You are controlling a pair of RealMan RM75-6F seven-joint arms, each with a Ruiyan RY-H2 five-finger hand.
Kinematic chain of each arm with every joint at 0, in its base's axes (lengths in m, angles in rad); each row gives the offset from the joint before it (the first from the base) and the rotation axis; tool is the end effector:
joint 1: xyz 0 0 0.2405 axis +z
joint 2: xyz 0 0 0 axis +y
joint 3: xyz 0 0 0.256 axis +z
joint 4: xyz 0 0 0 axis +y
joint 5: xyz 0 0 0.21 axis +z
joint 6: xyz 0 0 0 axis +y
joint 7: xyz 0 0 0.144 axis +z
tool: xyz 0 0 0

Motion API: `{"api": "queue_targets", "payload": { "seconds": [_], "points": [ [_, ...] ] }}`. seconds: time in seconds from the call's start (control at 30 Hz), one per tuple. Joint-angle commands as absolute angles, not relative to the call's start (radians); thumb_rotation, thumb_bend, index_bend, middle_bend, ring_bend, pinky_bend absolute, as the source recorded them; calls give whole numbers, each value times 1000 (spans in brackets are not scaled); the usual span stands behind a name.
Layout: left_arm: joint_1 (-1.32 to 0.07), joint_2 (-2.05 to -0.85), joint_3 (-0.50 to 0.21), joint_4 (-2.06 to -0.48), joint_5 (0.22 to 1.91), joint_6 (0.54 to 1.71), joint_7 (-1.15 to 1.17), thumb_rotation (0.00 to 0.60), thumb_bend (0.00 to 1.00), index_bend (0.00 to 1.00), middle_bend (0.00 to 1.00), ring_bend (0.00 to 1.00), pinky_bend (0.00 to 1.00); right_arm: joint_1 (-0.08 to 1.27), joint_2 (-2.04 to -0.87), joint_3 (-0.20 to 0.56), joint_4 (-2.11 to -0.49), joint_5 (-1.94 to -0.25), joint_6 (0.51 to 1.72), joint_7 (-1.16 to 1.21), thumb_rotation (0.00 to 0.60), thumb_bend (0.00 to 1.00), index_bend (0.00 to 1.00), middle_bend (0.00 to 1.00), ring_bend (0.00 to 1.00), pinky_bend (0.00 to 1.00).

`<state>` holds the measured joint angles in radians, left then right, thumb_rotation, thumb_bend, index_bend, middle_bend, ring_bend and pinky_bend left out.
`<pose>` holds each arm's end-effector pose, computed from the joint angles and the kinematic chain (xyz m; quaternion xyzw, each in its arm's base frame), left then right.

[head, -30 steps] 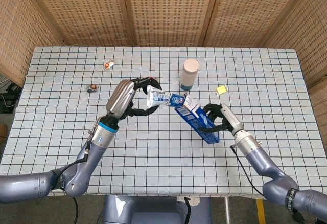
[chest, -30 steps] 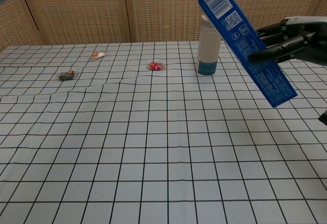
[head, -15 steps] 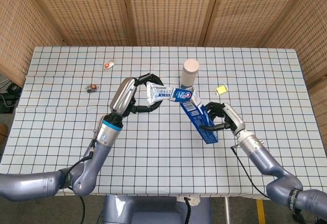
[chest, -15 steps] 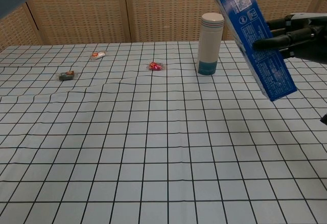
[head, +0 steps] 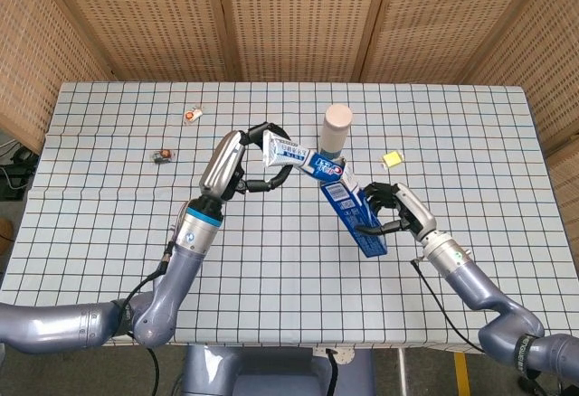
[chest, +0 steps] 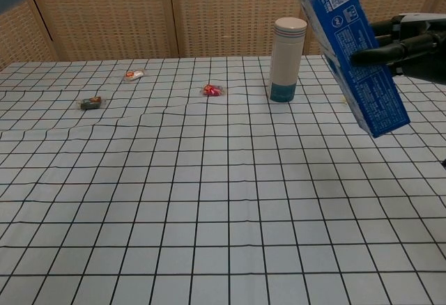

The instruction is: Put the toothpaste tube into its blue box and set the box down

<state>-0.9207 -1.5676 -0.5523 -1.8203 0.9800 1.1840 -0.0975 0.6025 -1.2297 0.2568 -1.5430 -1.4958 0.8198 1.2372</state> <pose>0.0303 0.3538 0.0658 -0.4835 -0.5231 -0.6810 0.1698 -0.1844 -0.3450 0.0761 0.4289 -0.7257 0.5288 0.0990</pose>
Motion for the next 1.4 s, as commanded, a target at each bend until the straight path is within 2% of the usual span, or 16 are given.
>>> {"api": "queue_targets", "payload": {
  "seconds": [0.03,0.6,0.83,0.9,1.0,1.07,1.17,1.27,1.4],
  "points": [
    [-928,-1564,-567,-1833,940,1168,-85,600,607,879,551,540,505,607,-1228,248,-1540,-1501,830,1246,600,235,772,595,656,671],
    [-1032,-1538,-615,-1814,828,1102,42,600,594,845,525,531,470,631,-1224,198,-1533,-1515,871,1296,600,235,772,595,657,671],
    [-1078,-1522,-608,-1809,754,1074,114,600,577,789,466,479,406,637,-1216,184,-1541,-1522,886,1316,600,235,772,595,657,671],
    [-1089,-1519,-602,-1804,744,1061,123,600,569,755,409,427,357,640,-1213,179,-1544,-1524,889,1321,600,235,772,595,657,671],
    [-1098,-1507,-594,-1807,735,1034,127,600,515,653,277,301,256,641,-1209,174,-1543,-1525,897,1327,600,235,772,595,657,671],
    [-1102,-1496,-587,-1811,733,1017,124,600,443,510,169,156,136,643,-1207,171,-1543,-1524,900,1330,600,234,772,595,656,671],
    [-1099,-1485,-577,-1817,742,1003,110,600,364,318,51,19,23,643,-1205,166,-1542,-1522,905,1338,600,233,771,594,657,671],
    [-1087,-1477,-561,-1823,763,1017,104,600,290,223,0,0,0,643,-1203,161,-1538,-1519,911,1346,600,233,771,594,657,671],
    [-1061,-1453,-546,-1843,789,1023,80,600,243,167,0,0,0,644,-1201,156,-1536,-1521,919,1359,600,233,771,594,657,671]
  ]
}}
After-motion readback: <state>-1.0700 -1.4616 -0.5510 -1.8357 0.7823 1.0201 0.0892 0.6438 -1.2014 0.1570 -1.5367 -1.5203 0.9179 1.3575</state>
